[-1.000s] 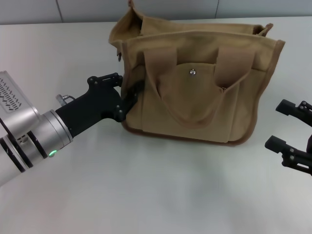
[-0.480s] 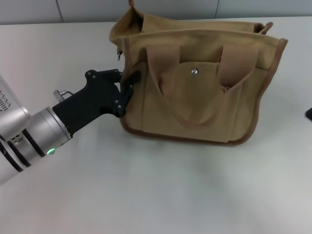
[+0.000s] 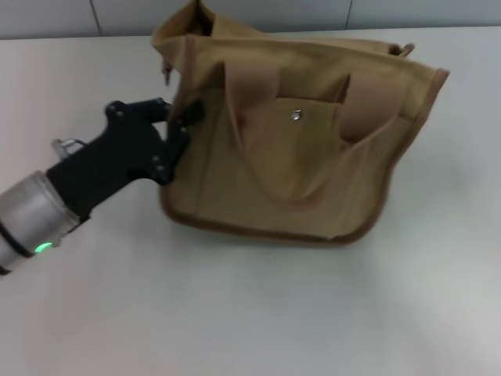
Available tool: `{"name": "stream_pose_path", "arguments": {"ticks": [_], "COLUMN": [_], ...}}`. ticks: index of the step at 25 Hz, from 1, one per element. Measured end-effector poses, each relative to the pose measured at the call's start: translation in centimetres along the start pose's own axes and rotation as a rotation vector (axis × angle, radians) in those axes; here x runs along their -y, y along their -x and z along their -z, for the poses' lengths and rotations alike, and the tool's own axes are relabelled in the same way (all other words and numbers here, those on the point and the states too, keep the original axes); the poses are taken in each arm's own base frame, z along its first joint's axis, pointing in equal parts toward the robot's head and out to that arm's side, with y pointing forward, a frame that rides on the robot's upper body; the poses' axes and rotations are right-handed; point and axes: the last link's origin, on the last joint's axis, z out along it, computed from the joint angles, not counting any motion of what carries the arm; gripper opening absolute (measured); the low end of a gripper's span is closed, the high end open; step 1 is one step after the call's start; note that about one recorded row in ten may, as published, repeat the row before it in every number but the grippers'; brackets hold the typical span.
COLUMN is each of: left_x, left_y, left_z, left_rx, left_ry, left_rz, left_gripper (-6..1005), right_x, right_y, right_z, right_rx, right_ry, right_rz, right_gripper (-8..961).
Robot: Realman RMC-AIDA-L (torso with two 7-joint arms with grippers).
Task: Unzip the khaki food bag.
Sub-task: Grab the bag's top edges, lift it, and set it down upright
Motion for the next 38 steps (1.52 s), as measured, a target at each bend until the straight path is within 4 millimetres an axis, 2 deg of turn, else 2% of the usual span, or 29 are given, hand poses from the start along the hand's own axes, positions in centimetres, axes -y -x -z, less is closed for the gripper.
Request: {"name": "stream_pose_path", "arguments": {"ticks": [2, 3, 4, 5, 6, 7, 10, 11, 12, 13, 14, 15, 16, 17, 19, 26, 38], "left_x": [0.7, 0.7, 1.0, 1.0, 1.4, 1.4, 1.8, 1.8, 1.8, 1.7, 1.7, 1.7, 1.6, 1.6, 1.6, 1.6, 1.5], "left_y": [-1.5, -1.5, -2.5, -2.5, -3.5, -3.5, -4.6, -4.9, -4.9, -4.9, -5.0, -5.0, -5.1, -5.1, -5.2, -5.3, -5.3], "left_z": [0.7, 0.7, 1.0, 1.0, 1.1, 1.1, 0.9, 0.7, 0.7, 0.5, 0.3, 0.3, 0.2, 0.1, 0.0, -0.1, -0.7], "left_rx": [-0.043, -0.043, -0.072, -0.072, -0.093, -0.093, -0.106, -0.108, -0.108, -0.109, -0.109, -0.109, -0.110, -0.110, -0.111, -0.113, -0.116], "left_ry": [0.027, 0.027, 0.053, 0.053, 0.082, 0.082, 0.120, 0.143, 0.143, 0.153, 0.165, 0.165, 0.172, 0.175, 0.180, 0.184, 0.202], "left_rz": [-0.022, -0.022, -0.041, -0.041, -0.058, -0.058, -0.080, -0.093, -0.093, -0.097, -0.102, -0.102, -0.104, -0.106, -0.107, -0.111, -0.108], "left_gripper": [55, 56, 57, 57, 58, 59, 61, 62, 62, 63, 64, 64, 65, 66, 67, 72, 80], "right_x": [0.5, 0.8, 1.2, 1.2, 2.0, 2.0, 3.4, 4.0, 4.0, 3.9, 3.3, 3.3, 2.7, 2.7, 2.0, 1.0, 0.4], "right_y": [0.3, 0.6, 1.0, 1.0, 1.6, 1.6, 1.7, 0.9, 0.9, 0.2, -1.3, -1.3, -2.5, -2.5, -3.9, -5.7, -6.6], "right_z": [-1.0, -1.3, -1.4, -1.4, -2.1, -2.1, -4.3, -6.9, -6.9, -8.4, -11.2, -11.2, -13.4, -13.4, -15.7, -17.4, -17.8], "right_rx": [0.093, 0.143, 0.205, 0.205, 0.321, 0.321, 0.372, 0.307, 0.307, 0.254, 0.137, 0.137, 0.052, 0.052, -0.050, -0.190, -0.260], "right_ry": [-0.040, -0.066, -0.104, -0.104, -0.177, -0.177, -0.206, -0.153, -0.153, -0.101, 0.008, 0.008, 0.091, 0.091, 0.181, 0.298, 0.367], "right_rz": [0.005, 0.013, 0.024, 0.024, 0.039, 0.039, 0.025, -0.003, -0.003, -0.010, 0.002, 0.002, 0.020, 0.020, 0.028, 0.056, 0.123], "right_gripper": [838, 837, 837, 837, 837, 837, 837, 837, 836, 836, 836, 836, 836, 836, 836, 835, 835]}}
